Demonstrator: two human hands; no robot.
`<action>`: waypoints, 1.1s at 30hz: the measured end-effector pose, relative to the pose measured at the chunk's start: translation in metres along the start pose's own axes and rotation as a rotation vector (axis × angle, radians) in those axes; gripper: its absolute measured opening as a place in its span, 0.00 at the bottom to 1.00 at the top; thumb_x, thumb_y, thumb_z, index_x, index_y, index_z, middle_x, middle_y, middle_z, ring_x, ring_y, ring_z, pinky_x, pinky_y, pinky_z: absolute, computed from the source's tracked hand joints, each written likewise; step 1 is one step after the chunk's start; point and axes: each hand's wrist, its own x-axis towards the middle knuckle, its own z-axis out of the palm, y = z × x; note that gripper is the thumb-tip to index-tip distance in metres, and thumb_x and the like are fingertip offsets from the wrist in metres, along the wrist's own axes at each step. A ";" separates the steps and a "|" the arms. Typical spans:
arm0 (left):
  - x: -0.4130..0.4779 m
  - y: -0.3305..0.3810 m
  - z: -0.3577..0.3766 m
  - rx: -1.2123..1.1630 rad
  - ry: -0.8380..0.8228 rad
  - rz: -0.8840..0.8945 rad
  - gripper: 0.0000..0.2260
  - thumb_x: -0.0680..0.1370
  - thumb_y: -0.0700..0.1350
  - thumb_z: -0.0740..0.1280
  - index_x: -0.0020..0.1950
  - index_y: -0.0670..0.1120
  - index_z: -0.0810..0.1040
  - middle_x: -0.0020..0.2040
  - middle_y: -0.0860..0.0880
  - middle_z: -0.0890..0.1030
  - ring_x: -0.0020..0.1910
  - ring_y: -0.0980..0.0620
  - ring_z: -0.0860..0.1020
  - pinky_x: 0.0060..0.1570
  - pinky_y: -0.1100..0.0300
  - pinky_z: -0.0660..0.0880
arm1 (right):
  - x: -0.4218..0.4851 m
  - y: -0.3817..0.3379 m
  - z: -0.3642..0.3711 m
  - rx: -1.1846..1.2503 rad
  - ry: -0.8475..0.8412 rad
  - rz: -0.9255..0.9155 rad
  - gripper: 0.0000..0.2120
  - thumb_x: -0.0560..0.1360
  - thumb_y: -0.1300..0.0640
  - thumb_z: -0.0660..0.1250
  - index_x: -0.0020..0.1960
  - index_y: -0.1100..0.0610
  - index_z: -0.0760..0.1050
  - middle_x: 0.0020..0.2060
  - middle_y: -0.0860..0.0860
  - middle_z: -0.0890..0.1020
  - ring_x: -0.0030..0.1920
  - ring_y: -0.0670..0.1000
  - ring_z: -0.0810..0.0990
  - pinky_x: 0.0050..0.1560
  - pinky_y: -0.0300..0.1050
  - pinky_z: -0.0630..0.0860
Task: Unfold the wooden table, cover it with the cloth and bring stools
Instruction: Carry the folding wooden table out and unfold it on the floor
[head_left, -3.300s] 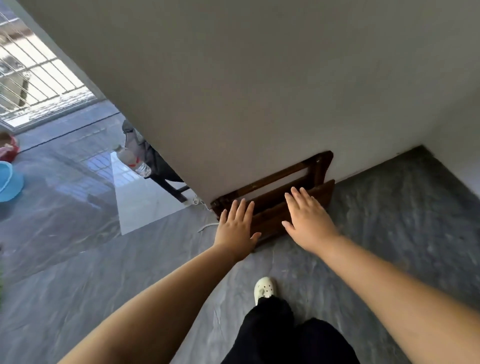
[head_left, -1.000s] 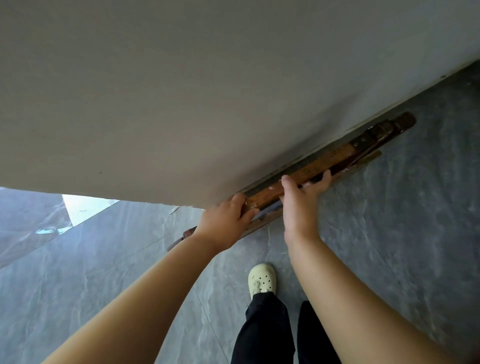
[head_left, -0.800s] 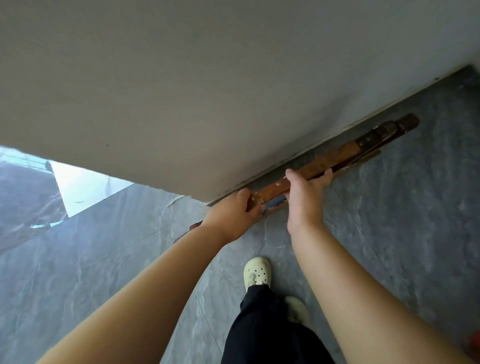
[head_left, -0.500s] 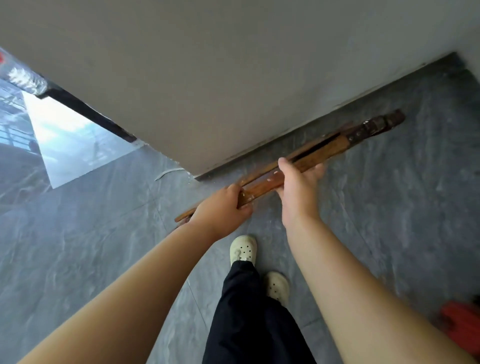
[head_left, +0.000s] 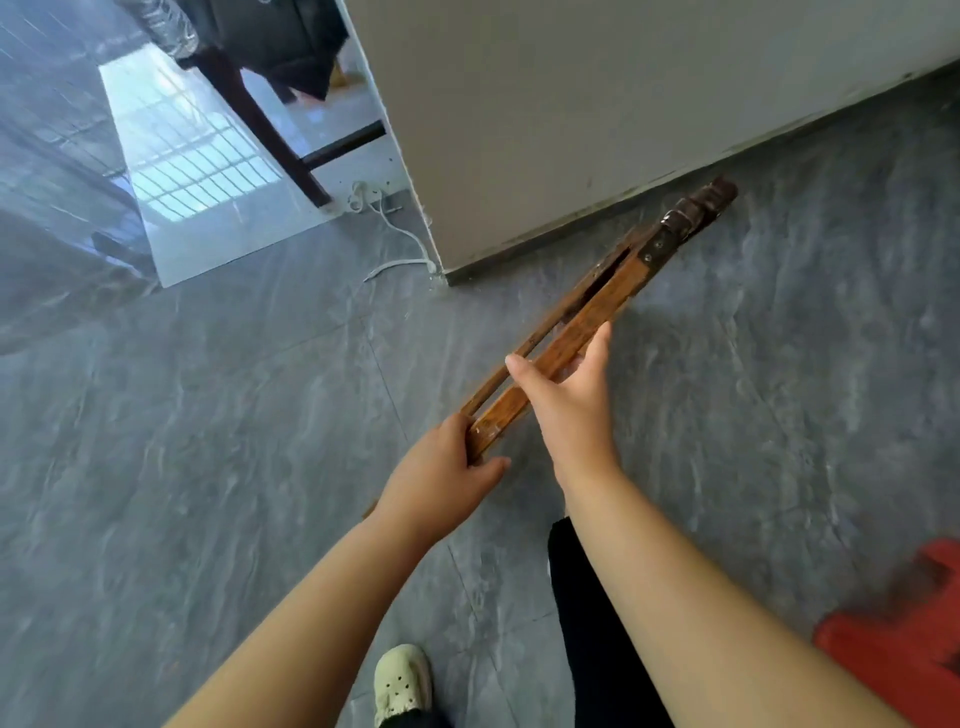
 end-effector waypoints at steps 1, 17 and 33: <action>-0.014 -0.015 0.006 -0.025 0.000 0.001 0.12 0.74 0.55 0.67 0.51 0.51 0.70 0.42 0.54 0.76 0.38 0.58 0.75 0.38 0.61 0.75 | -0.014 0.010 0.006 -0.019 -0.008 -0.015 0.49 0.71 0.52 0.72 0.76 0.47 0.38 0.74 0.49 0.61 0.69 0.47 0.66 0.59 0.38 0.64; -0.261 -0.229 0.064 -0.250 -0.024 -0.149 0.08 0.75 0.49 0.66 0.48 0.52 0.68 0.41 0.53 0.75 0.36 0.58 0.74 0.30 0.66 0.65 | -0.265 0.172 0.130 -0.298 -0.112 -0.088 0.47 0.73 0.60 0.69 0.76 0.51 0.36 0.73 0.52 0.61 0.69 0.50 0.67 0.61 0.36 0.66; -0.391 -0.295 0.149 -0.397 0.131 -0.169 0.04 0.78 0.46 0.62 0.51 0.49 0.68 0.42 0.51 0.75 0.38 0.53 0.74 0.34 0.59 0.68 | -0.377 0.261 0.134 -0.420 -0.299 -0.051 0.49 0.75 0.57 0.66 0.72 0.45 0.26 0.70 0.56 0.67 0.63 0.57 0.74 0.64 0.56 0.71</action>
